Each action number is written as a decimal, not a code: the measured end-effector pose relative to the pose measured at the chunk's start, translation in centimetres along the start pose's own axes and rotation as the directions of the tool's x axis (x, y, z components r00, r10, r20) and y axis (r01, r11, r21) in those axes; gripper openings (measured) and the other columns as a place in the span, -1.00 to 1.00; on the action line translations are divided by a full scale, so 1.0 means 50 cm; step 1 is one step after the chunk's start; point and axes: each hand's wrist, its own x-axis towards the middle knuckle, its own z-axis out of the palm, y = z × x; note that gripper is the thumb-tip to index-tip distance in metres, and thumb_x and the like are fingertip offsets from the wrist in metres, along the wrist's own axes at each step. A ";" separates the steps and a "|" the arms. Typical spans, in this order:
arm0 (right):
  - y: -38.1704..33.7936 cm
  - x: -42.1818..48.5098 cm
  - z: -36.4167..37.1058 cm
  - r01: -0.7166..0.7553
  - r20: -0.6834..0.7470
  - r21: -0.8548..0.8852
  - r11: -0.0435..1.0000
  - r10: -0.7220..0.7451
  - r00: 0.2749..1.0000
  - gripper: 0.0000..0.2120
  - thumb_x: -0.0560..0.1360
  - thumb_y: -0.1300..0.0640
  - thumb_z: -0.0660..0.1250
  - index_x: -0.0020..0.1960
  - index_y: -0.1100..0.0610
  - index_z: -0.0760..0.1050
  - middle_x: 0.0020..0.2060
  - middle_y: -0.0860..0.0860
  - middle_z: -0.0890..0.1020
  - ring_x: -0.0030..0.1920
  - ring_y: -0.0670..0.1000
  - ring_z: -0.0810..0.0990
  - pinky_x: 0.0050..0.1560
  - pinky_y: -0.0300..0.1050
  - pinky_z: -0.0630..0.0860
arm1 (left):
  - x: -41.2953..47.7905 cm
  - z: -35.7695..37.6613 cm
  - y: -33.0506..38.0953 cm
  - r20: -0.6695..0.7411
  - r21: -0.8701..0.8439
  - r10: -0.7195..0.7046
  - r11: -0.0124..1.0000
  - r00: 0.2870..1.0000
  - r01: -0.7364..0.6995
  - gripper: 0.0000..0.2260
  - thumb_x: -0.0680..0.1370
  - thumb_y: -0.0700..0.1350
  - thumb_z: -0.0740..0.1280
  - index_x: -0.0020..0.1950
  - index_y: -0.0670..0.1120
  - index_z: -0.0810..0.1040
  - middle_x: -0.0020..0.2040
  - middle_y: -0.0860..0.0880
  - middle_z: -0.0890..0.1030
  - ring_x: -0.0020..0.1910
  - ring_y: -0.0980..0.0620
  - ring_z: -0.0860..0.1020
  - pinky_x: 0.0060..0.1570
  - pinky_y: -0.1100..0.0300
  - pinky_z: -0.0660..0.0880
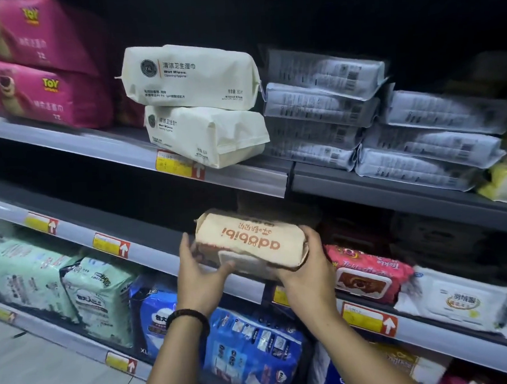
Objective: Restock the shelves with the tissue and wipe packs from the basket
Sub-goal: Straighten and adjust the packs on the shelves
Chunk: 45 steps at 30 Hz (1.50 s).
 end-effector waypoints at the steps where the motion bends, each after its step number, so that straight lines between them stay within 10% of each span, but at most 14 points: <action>1: -0.001 0.000 0.003 -0.030 -0.008 -0.007 1.000 0.030 1.000 -0.20 0.41 0.23 0.65 0.50 -0.16 0.37 0.15 -0.23 0.65 0.10 -0.28 0.59 0.12 -0.31 0.60 | 0.008 0.003 -0.008 0.000 -0.007 -0.024 1.000 1.000 0.024 -0.21 0.44 -0.27 0.58 0.57 0.02 0.30 0.37 -0.03 0.56 0.29 0.05 0.56 0.41 -0.05 0.48; 7: 0.007 0.017 0.018 -0.020 -0.029 -0.201 0.979 0.014 0.999 -0.52 0.64 0.22 0.39 0.52 -0.02 0.44 0.33 0.01 0.61 0.32 0.04 0.55 0.26 -0.16 0.46 | 0.030 0.015 -0.031 0.115 0.110 0.012 0.994 0.993 -0.025 -0.19 0.47 -0.26 0.55 0.59 0.20 0.27 0.45 0.08 0.47 0.27 -0.02 0.58 0.29 0.06 0.54; 10: 0.010 0.027 0.022 -0.023 -0.037 -0.218 0.976 0.016 0.999 -0.61 0.62 0.25 0.39 0.41 -0.01 0.51 0.24 0.00 0.64 0.20 0.02 0.58 0.12 -0.21 0.43 | 0.026 0.015 -0.029 0.173 0.056 -0.015 0.998 0.985 0.006 -0.15 0.53 -0.28 0.49 0.66 0.17 0.15 0.55 0.15 0.35 0.26 0.34 0.50 0.25 0.29 0.44; 13: 0.013 0.030 0.025 -0.023 -0.038 -0.219 0.975 0.015 0.999 -0.65 0.62 0.26 0.38 0.35 -0.02 0.50 0.18 0.00 0.64 0.14 0.02 0.58 0.04 -0.17 0.45 | 0.025 0.023 -0.035 0.177 0.016 -0.028 1.000 0.984 0.026 -0.11 0.47 -0.21 0.47 0.56 0.45 0.12 0.61 0.19 0.29 0.39 0.03 0.52 0.32 0.06 0.52; 16: 0.012 0.019 0.023 -0.025 -0.010 -0.232 0.972 0.023 1.000 -0.56 0.63 0.36 0.30 0.40 -0.02 0.43 0.23 0.00 0.58 0.14 -0.02 0.54 0.06 -0.20 0.45 | 0.016 0.035 -0.030 0.155 0.003 -0.073 0.997 0.985 0.073 -0.11 0.49 -0.38 0.36 0.62 0.31 0.14 0.46 0.16 0.42 -0.06 0.26 0.64 -0.24 0.42 0.54; 19: 0.006 -0.001 0.013 -0.049 -0.004 -0.268 0.962 0.049 0.999 -0.38 0.60 0.43 0.24 0.53 -0.05 0.29 0.42 0.01 0.46 0.34 0.03 0.48 0.31 -0.09 0.51 | 0.004 0.039 -0.028 0.178 0.028 -0.070 0.997 0.982 0.066 -0.12 0.46 -0.44 0.30 0.60 0.28 0.18 0.31 0.18 0.51 -0.27 0.18 0.64 -0.38 0.34 0.50; 26: -0.011 -0.027 -0.013 -0.084 0.190 -0.395 0.915 0.171 0.967 -0.07 0.63 0.25 0.33 0.70 -0.19 -0.23 0.53 0.01 0.33 0.22 0.00 0.51 0.06 -0.19 0.52 | 0.016 0.037 -0.058 0.188 0.142 -0.024 0.990 0.982 -0.003 -0.19 0.44 -0.27 0.37 0.61 0.21 0.19 0.50 0.11 0.41 0.44 0.00 0.46 0.42 -0.09 0.47; 32: -0.018 -0.024 -0.014 -0.154 0.261 -0.313 0.937 0.240 0.935 0.11 0.52 0.23 0.44 0.62 -0.39 -0.30 0.50 -0.05 0.40 0.29 0.07 0.58 0.16 0.11 0.68 | 0.015 0.045 -0.051 0.121 0.109 -0.030 0.994 0.992 0.016 -0.23 0.47 -0.29 0.46 0.60 0.07 0.24 0.45 0.02 0.39 0.43 0.02 0.40 0.49 -0.09 0.38; 37: -0.035 -0.012 -0.031 -0.124 0.358 -0.400 0.908 0.279 0.891 0.11 0.53 0.12 0.42 0.64 -0.30 -0.38 0.45 0.05 0.47 0.16 0.10 0.66 0.04 -0.01 0.65 | 0.012 0.035 -0.044 0.155 0.144 -0.029 0.989 0.988 0.007 -0.18 0.44 -0.25 0.47 0.61 0.12 0.21 0.45 0.05 0.40 0.39 -0.02 0.45 0.39 -0.05 0.47; 41: -0.079 0.001 -0.091 -0.122 0.439 -0.417 0.901 0.317 0.841 -0.11 0.63 0.08 0.36 0.69 -0.24 -0.19 -0.05 -0.02 0.58 -0.30 -0.06 0.57 -0.35 -0.19 0.48 | -0.013 0.013 -0.030 0.144 0.038 -0.076 0.997 0.987 0.072 -0.34 0.51 -0.30 0.41 0.47 0.24 0.34 0.39 -0.02 0.56 0.17 -0.10 0.66 0.17 -0.23 0.62; 45: -0.160 -0.014 -0.147 0.026 0.370 -0.437 0.899 0.153 0.916 -0.47 0.63 0.01 0.37 0.57 -0.09 0.37 0.12 -0.05 0.63 0.00 -0.05 0.65 0.01 -0.18 0.59 | -0.058 -0.018 0.029 0.046 0.029 0.055 0.998 0.997 -0.057 -0.49 0.55 -0.34 0.40 0.28 0.23 0.44 0.27 0.16 0.60 -0.11 0.01 0.70 -0.08 0.03 0.64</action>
